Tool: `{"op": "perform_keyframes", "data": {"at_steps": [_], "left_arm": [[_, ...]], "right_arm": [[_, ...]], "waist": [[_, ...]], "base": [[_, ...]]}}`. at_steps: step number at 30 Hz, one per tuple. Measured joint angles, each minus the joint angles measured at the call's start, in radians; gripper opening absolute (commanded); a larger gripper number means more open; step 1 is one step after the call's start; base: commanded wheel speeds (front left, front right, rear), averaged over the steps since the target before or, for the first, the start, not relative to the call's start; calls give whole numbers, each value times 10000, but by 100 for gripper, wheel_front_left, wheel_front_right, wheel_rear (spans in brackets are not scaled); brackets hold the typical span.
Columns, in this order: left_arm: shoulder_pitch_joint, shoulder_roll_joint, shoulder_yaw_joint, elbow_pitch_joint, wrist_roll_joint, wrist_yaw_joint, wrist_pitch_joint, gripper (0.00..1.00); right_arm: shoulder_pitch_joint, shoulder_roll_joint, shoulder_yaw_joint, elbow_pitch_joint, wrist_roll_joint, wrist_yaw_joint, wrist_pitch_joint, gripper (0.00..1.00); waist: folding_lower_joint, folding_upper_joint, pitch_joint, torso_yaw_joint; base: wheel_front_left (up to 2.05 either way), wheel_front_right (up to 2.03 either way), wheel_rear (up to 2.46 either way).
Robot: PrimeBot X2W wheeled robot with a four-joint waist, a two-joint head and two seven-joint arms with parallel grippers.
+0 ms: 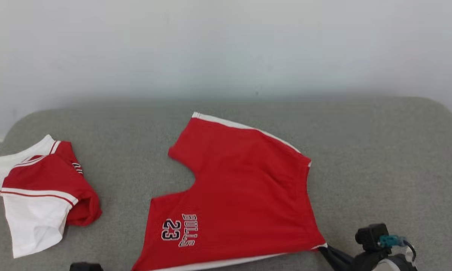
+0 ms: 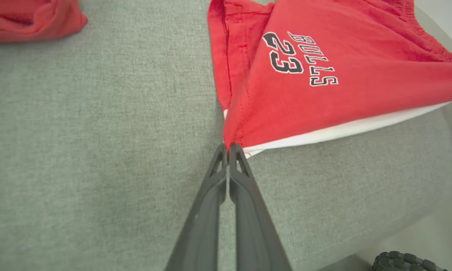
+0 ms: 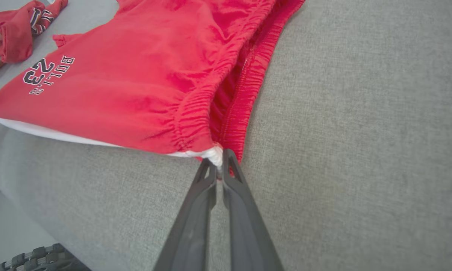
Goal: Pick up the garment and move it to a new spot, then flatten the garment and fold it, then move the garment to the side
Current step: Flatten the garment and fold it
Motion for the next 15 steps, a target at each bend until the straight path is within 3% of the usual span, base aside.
{"op": "perform_keyframes", "data": {"at_steps": [7,15], "left_arm": [[698,44,-88,-384,-144,217,21,0],[777,-36,-213,-397,-209,376,284,0]], "right_arm": [[841,-274,104,-347,159,-267,171,0],[846,-211,318,-408,140,-523,533,0]], "waist": [[0,-1,-634,-116],[3,-1,-632,-222]], "base": [[0,0,0],[0,0,0]]}}
